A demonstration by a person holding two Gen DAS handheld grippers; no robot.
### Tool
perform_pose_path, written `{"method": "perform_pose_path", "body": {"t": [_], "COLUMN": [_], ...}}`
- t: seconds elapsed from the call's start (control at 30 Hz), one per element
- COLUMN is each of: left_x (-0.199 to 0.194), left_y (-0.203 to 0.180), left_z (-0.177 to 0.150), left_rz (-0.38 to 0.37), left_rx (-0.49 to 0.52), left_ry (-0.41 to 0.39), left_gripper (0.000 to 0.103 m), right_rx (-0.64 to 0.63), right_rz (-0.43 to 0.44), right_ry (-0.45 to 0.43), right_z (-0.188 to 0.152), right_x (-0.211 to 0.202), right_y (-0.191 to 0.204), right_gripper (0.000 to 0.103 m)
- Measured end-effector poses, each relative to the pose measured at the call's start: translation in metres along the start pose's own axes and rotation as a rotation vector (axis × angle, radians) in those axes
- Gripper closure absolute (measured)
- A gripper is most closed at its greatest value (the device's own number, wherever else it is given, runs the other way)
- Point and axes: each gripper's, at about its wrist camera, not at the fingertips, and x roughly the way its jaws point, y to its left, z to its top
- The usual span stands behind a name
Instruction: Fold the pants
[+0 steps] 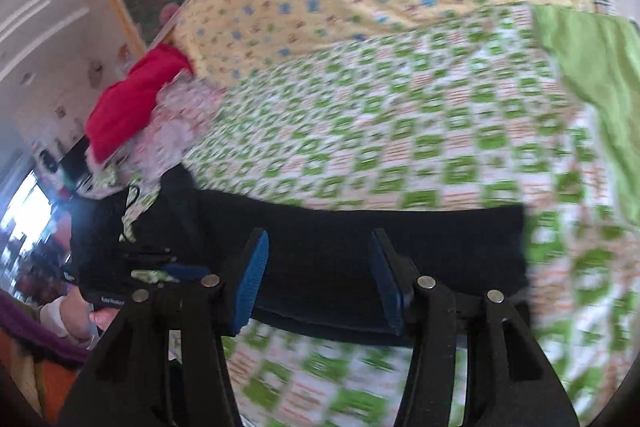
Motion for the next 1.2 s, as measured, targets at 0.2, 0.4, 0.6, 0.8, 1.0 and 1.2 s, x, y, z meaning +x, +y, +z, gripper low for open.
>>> {"method": "perform_pose_path", "body": {"t": [0.2,0.4,0.6,0.8,1.0,1.2], "left_x": [-0.037,-0.08,-0.115,-0.14,-0.158,-0.173], "left_y": [0.043,0.101,0.147,0.172,0.195,0.215], "left_z": [-0.008,-0.02,-0.032,-0.038,-0.041,-0.037], "left_rz": [0.059,0.13,0.2,0.261,0.303,0.339], "left_rx": [-0.103,-0.224,-0.305,-0.35,-0.38,-0.379], "left_ry": [-0.067,-0.136,-0.188,-0.228,-0.254,-0.261], "left_gripper": [0.07,0.066,0.066,0.066,0.063,0.056], "right_rx": [-0.026,-0.048,-0.078,-0.097,-0.12,-0.125], "right_rz": [0.091,0.169,0.217,0.254,0.284,0.304], "right_ry": [0.053,0.11,0.151,0.191,0.223,0.249], "right_z": [0.004,0.007,0.01,0.013,0.016,0.019], "right_x": [0.043,0.081,0.11,0.136,0.157,0.177], "right_y": [0.03,0.061,0.085,0.106,0.123,0.136], "right_gripper": [0.049,0.049,0.049,0.049,0.049,0.049]}}
